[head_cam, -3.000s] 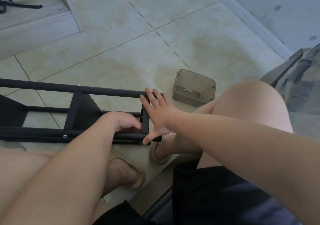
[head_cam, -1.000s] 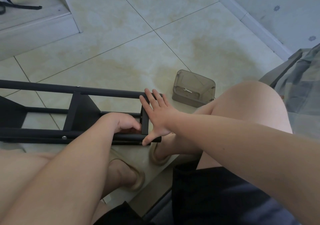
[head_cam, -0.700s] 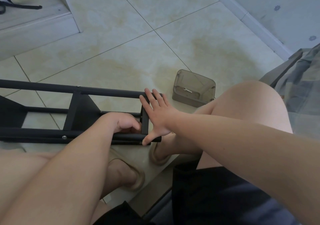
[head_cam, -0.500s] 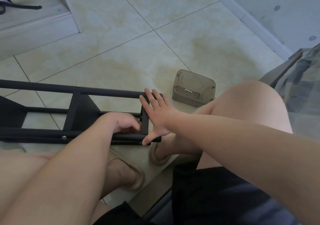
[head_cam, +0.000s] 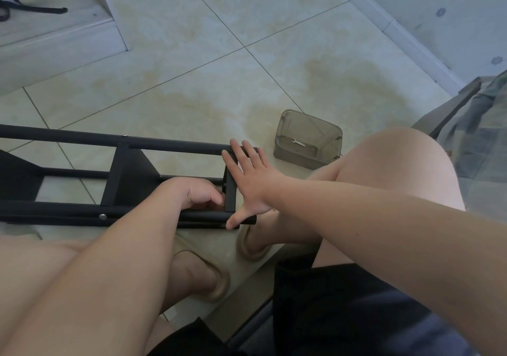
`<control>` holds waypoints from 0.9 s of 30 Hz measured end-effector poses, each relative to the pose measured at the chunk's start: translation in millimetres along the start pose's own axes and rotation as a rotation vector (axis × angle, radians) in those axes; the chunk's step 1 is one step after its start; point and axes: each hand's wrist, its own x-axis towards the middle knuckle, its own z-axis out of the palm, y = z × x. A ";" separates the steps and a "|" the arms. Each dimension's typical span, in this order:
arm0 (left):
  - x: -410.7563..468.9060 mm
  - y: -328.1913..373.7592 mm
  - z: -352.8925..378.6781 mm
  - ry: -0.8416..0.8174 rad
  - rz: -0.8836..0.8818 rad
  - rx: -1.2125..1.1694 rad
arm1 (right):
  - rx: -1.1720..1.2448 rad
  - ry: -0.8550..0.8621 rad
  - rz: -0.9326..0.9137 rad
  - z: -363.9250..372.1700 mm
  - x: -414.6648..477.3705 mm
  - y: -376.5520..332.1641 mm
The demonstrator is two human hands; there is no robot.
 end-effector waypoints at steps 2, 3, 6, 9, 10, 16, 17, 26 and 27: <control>1.7 -2.3 -1.1 -0.005 0.013 -0.037 | -0.002 -0.001 0.004 0.9 0.8 0.2; 2.8 -3.8 -2.0 -0.015 0.016 -0.059 | -0.001 -0.001 0.005 1.3 1.3 0.4; 3.7 -4.7 -1.7 -0.026 0.023 -0.071 | 0.002 0.007 0.009 4.2 2.5 1.2; 0.2 -1.0 -1.0 0.074 0.000 -0.058 | 0.020 0.013 0.007 4.2 2.7 1.3; -2.5 0.7 -2.7 0.121 -0.006 -0.028 | 0.028 0.019 0.009 3.4 2.8 1.3; -49.6 7.2 -27.1 0.080 -0.240 0.304 | 0.130 0.028 0.033 -1.0 -4.6 -8.2; -58.6 5.6 -29.4 0.068 -0.291 0.365 | 0.152 0.036 0.037 0.3 -7.5 -11.4; -84.9 -7.1 -5.2 0.274 -0.384 0.831 | 0.089 0.121 0.023 17.5 -27.5 -37.0; -85.0 -6.9 -4.7 0.328 -0.352 0.832 | 0.082 0.136 0.036 17.6 -26.3 -37.0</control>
